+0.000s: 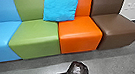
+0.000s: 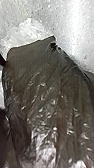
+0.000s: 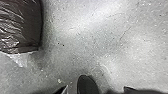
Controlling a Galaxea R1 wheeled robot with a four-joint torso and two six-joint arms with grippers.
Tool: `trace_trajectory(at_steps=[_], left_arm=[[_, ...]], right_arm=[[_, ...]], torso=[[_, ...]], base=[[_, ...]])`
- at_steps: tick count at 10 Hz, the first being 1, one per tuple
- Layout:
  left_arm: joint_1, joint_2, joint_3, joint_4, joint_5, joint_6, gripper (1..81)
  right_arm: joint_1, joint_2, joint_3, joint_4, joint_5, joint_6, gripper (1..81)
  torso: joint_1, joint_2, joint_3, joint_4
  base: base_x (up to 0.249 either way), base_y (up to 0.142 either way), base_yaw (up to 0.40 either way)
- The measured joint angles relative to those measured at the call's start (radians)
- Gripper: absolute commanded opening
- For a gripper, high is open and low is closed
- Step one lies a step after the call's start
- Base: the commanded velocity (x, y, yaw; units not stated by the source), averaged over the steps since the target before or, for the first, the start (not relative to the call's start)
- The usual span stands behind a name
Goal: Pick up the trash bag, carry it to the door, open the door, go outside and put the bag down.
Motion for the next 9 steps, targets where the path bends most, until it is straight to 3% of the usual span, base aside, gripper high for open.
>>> trace_trajectory(at_steps=[3,4,9], left_arm=[[-0.017,0.008,-0.003,0.000,-0.012,0.000,81.1],[-0.013,0.008,-0.011,0.000,-0.014,0.000,81.1],[-0.002,0.008,-0.031,0.000,-0.022,0.000,81.1]], right_arm=[[0.008,0.001,0.000,0.000,0.001,0.000,81.1],[0.011,0.002,0.000,0.000,0.001,0.000,81.1],[0.019,0.006,0.000,0.004,0.008,0.000,81.1]], torso=[[0.000,0.000,-0.104,0.000],[0.000,0.000,-0.120,0.000],[0.001,0.000,-0.131,0.000]], base=[[0.000,0.000,0.000],[0.000,0.000,0.000],[0.000,0.000,0.000]])
